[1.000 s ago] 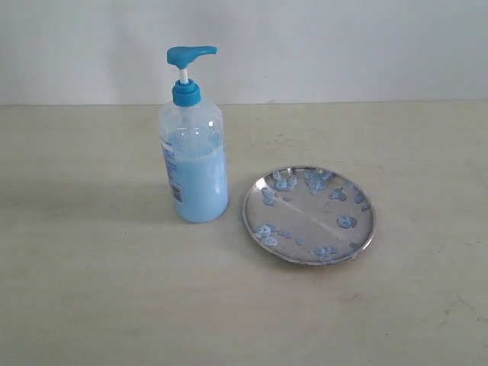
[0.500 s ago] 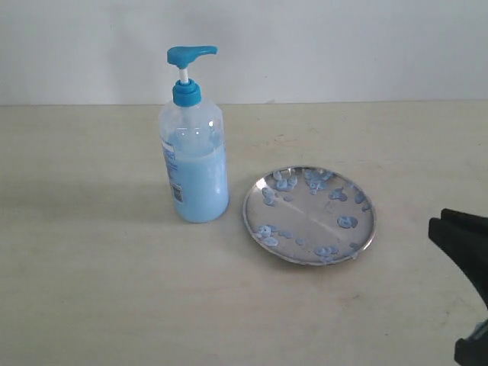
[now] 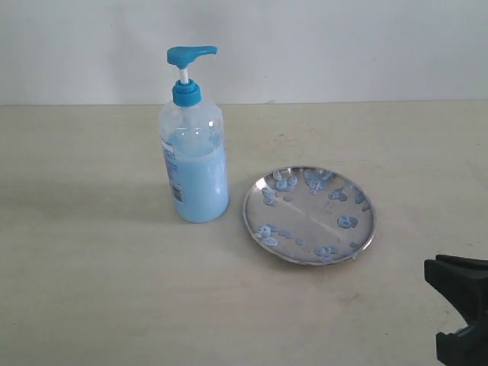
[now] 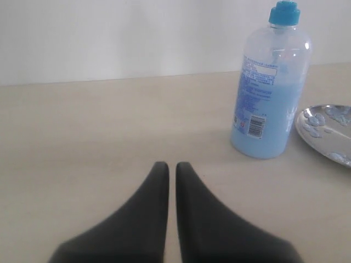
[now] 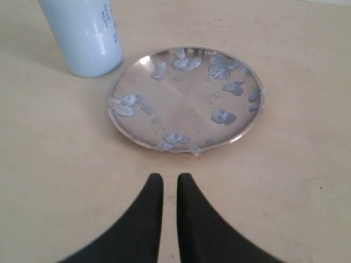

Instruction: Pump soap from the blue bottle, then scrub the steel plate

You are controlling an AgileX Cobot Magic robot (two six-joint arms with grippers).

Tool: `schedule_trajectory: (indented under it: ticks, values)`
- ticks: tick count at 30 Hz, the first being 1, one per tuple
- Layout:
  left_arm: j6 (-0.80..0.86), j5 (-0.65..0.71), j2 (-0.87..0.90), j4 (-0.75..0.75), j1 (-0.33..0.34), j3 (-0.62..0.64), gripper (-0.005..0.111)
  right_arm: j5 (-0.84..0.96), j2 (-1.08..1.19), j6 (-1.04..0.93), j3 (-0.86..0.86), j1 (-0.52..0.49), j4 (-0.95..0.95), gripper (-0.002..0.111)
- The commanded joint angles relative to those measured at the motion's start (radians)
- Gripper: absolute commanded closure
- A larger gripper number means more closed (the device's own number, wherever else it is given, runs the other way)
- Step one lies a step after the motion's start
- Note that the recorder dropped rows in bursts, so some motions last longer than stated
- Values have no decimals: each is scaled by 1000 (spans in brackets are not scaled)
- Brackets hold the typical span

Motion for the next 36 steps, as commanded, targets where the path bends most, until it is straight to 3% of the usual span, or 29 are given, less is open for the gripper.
schedule_trajectory:
  ticks: [1, 11, 19, 26, 36]
  values:
    - [1, 1, -4, -6, 4, 2, 102, 167, -136, 9, 2, -37, 9, 109]
    - [1, 1, -4, -6, 4, 2, 102, 495, -695, -22, 5, -300, 20, 109]
    - [1, -1, -4, -6, 4, 2, 102, 440, -695, -29, 84, -305, 64, 109]
    - [1, -1, -4, -6, 4, 2, 102, 433, -695, -256, 84, -305, 38, 109]
    - [4, -1, -4, -6, 4, 2, 102, 400, -695, -256, 84, -309, 299, 109]
